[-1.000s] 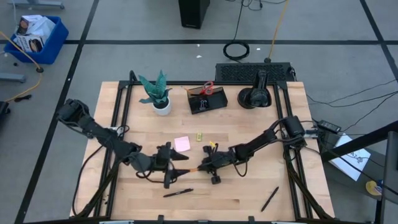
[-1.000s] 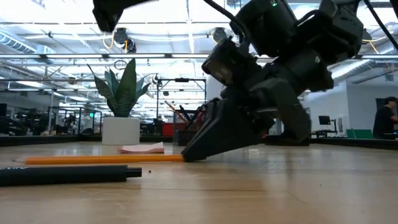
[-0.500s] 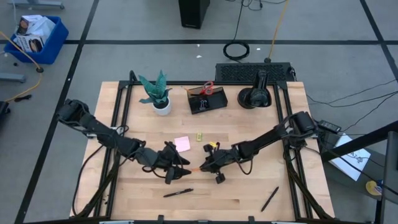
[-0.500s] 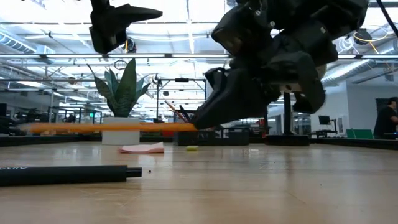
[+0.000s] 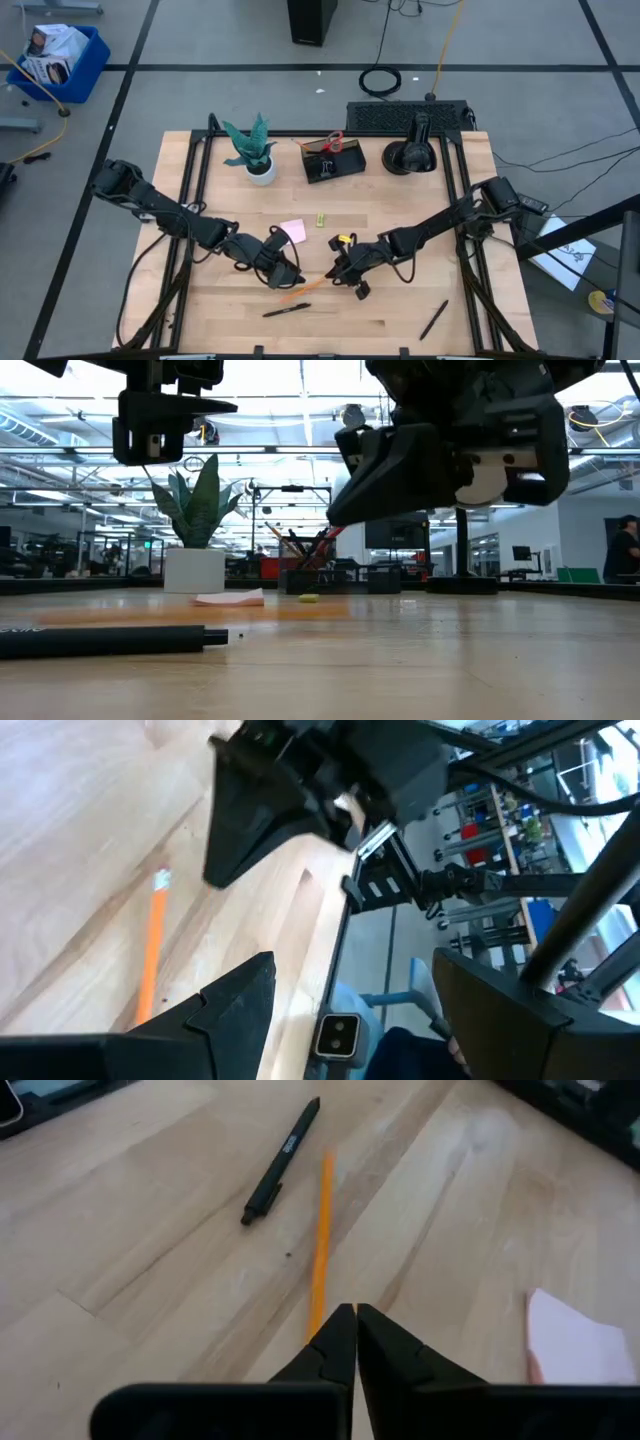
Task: Pick and place office supplies into organizer
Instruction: Put the yellow pencil into the black mesh desk organizer
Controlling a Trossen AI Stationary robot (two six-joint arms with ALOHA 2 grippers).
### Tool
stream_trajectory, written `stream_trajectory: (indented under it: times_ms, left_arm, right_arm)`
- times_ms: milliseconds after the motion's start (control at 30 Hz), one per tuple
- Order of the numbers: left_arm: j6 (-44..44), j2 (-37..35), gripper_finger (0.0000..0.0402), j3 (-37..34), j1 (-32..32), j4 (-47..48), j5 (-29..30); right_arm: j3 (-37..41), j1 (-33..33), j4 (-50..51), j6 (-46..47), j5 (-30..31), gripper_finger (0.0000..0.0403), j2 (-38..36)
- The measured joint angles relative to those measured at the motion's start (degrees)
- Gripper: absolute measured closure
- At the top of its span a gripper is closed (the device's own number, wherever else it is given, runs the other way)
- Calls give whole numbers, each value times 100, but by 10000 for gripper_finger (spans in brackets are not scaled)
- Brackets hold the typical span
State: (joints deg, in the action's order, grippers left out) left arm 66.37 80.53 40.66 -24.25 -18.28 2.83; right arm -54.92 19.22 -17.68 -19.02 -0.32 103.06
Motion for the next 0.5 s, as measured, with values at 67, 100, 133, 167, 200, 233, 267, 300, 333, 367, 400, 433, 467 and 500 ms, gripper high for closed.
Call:
stream_trajectory:
  times_ms: [67,100,133,167,200,233,267,300,333,367,400,433,467,500]
  left_arm:
    - [71,0,128,0,2,47,-29]
    - [99,0,128,0,2,68,-30]
    - [136,0,128,0,2,114,-30]
    - [184,0,128,0,2,178,-31]
    - [200,0,128,0,2,264,-46]
    - [213,0,128,0,2,341,-84]
    - [214,0,128,0,2,401,-105]
    - [214,0,128,0,2,414,-109]
    - [211,0,128,0,2,406,-116]
    - [185,0,128,0,-7,402,-135]
    - [149,0,128,0,-21,398,-135]
    - [75,0,128,0,-30,386,-134]
    - [-4,0,128,0,-37,373,-131]
    - [-66,0,128,0,-45,363,-130]
  right_arm:
    - [0,23,1,-102,4,402,-50]
    - [-4,38,-49,-130,42,402,-56]
    - [-7,47,-15,-120,132,402,-81]
    - [-7,52,77,-52,152,402,-103]
    - [-7,46,148,0,71,401,-113]
    - [-9,40,247,21,-1,402,-113]
    - [-9,40,411,39,-51,403,-113]
    - [-9,36,582,58,-159,403,-111]
    - [-3,38,680,78,-307,403,-98]
    - [7,37,667,124,-525,402,-62]
    - [44,41,531,185,-710,399,-30]
    - [104,57,411,230,-779,395,-9]
    - [186,78,279,257,-793,390,22]
    - [285,89,54,259,-777,383,63]
